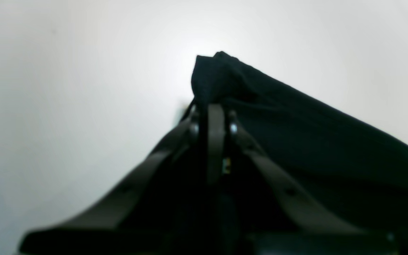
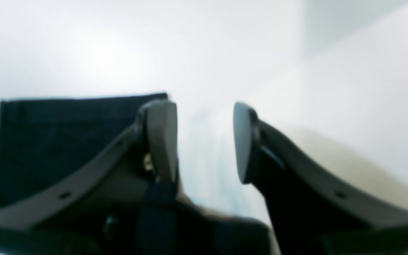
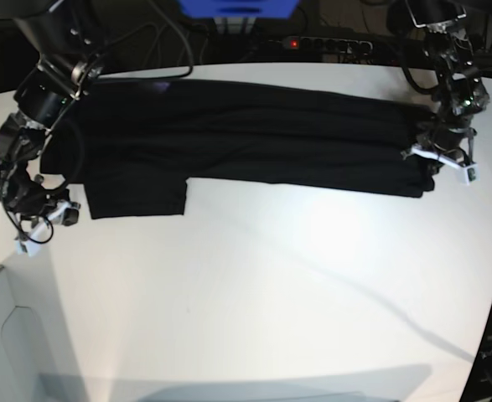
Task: Fold the T-shirt properly
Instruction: 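Release with the right gripper and tuck the loose sleeve end inward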
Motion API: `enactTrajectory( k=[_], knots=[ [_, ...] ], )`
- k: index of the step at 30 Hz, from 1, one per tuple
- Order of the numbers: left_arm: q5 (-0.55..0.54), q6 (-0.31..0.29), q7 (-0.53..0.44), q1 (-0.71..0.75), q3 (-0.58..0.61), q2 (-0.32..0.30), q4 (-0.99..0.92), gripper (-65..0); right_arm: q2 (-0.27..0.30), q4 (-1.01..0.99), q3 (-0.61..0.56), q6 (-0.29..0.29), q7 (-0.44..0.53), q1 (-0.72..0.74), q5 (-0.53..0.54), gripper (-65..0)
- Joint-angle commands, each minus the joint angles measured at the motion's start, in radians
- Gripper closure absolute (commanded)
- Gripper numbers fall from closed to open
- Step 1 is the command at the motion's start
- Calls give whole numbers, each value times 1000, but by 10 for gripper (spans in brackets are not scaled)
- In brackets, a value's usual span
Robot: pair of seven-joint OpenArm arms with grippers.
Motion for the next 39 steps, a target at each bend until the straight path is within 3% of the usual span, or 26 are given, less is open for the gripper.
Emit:
enactTrajectory(
  k=[1,6,20,30,33,37,39],
  knots=[
    [-7,1,-15,-5,-9,-17,16,0,22,-28,2,-1,13,35,14,-267],
    [-7,1,-14,-5,-10,-17,16,0,42,-174,9,-1,17,75,14,-267],
    [-7,1,-12,-6,-10,-17,16,0,-13,-180,-20,-1,-76,20,16,-262],
    [-7,1,-12,-13,-4,-17,16,0,-21,-177,-64,-1,-76,3,16,-254],
    [-7,1,-12,-13,-4,-17,16,0,-21,-179,-78,-1,-76,3,16,-190],
    [-7,1,-12,-13,-4,-17,16,0,-21,-179,-83,-1,-76,4,16,-10],
    [-7,1,-12,-13,-4,-17,16,0,-21,-177,-83,-1,-78,11,16,0]
  ],
)
